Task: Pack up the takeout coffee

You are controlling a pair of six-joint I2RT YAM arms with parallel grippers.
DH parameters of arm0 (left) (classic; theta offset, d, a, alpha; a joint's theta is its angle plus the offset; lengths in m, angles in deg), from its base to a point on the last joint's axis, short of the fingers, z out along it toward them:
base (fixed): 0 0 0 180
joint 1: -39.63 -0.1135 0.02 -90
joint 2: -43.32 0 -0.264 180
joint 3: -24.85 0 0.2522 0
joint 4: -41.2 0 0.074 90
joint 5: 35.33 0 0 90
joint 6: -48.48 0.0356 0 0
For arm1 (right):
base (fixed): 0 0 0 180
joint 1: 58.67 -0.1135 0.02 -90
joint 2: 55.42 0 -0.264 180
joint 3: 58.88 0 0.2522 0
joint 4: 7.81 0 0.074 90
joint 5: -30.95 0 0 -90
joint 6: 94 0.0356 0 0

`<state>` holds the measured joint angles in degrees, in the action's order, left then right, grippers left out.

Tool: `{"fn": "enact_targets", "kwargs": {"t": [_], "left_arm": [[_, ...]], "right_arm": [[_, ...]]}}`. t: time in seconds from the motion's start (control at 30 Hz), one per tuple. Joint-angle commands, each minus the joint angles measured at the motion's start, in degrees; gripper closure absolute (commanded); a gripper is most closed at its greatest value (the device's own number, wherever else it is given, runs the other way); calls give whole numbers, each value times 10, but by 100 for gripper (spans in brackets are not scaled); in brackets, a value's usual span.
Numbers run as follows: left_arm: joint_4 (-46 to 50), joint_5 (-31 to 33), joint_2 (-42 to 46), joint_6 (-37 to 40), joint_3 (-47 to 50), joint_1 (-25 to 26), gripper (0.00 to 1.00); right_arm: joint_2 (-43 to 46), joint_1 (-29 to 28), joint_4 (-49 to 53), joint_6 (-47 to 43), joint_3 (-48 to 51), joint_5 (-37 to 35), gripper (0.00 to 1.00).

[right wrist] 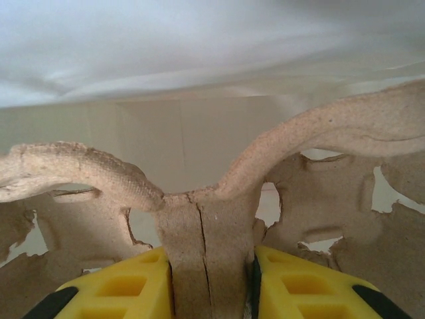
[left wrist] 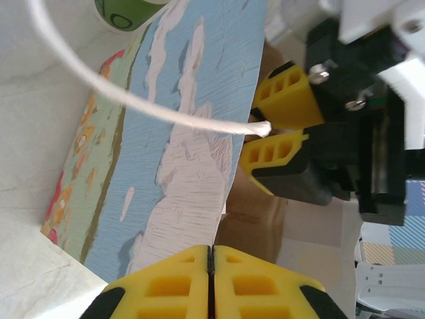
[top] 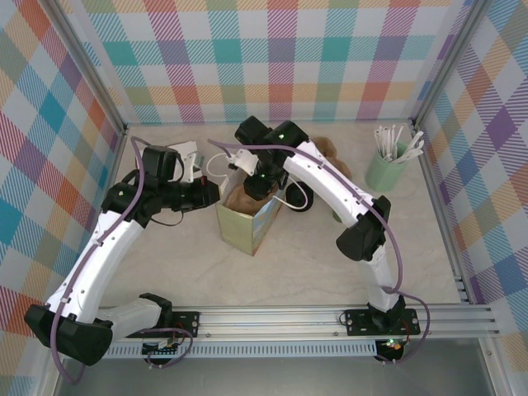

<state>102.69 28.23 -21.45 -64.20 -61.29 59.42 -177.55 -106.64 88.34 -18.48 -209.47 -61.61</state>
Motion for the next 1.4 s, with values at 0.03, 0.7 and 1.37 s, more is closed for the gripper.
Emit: {"fn": "enact_targets", "kwargs": {"t": [0.03, 0.7, 1.37], "left_arm": [[-21, -2, 1, -6, -19, 7, 92], [-27, 50, 7, -44, -3, 7, 94], [-46, 22, 20, -38, 9, 13, 94]], "right_arm": [[-16, -6, 25, -8, 2, -3, 67], [22, -6, 4, -2, 68, 3, 68], [-40, -7, 22, -1, 66, -13, 64]]}}
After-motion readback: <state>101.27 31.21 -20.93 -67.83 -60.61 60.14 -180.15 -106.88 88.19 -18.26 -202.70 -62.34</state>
